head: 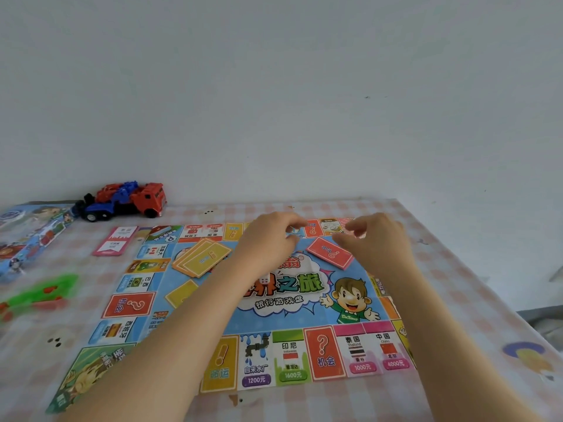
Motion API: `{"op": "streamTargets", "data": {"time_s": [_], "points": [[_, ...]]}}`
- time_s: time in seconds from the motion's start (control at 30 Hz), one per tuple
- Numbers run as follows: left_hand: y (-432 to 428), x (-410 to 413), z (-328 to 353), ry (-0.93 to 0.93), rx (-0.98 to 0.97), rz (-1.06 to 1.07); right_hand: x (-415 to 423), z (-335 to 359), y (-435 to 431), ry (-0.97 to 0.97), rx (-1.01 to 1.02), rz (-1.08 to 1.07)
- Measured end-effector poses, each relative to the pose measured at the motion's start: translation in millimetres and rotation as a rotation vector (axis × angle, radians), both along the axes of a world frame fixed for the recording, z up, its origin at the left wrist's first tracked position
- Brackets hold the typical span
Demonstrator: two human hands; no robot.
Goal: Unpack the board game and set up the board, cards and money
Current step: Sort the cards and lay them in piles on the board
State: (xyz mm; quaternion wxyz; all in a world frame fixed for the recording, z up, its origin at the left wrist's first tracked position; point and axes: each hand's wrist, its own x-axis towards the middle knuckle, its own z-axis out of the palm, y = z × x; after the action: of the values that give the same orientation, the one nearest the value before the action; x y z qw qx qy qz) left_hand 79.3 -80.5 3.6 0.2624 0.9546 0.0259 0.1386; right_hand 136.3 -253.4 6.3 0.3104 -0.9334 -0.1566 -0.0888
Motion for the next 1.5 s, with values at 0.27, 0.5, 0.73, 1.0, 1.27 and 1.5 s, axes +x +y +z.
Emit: {"op": "streamTargets", "data": {"time_s": [0.27,0.5,0.73,1.0,1.27,1.5], "points": [[48.5,-30.6,22.1,-0.098,-0.059,0.116,-24.8,13.7,58.0,-0.079,0.055,0.139],[96.4,-65.8,18.4,-0.098,-0.083,0.263,-48.1,4.3,113.7,-0.056,0.029,0.255],[119.9,-82.5,-5.5,-0.066,-0.118,0.329,-59.4,-4.7,145.7,-0.060,-0.002,0.315],[119.6,-86.0,-14.3,0.013,-0.018,0.419,-60.0,-19.3,153.4,-0.062,-0.164,0.434],[112.7,-83.1,-14.3,0.193,0.171,0.467,-63.0,-17.6,154.8,-0.013,-0.236,0.464],[111.4,-82.1,-16.4,0.217,0.008,0.412,-60.7,-19.7,153.1,-0.006,-0.191,0.446]]}}
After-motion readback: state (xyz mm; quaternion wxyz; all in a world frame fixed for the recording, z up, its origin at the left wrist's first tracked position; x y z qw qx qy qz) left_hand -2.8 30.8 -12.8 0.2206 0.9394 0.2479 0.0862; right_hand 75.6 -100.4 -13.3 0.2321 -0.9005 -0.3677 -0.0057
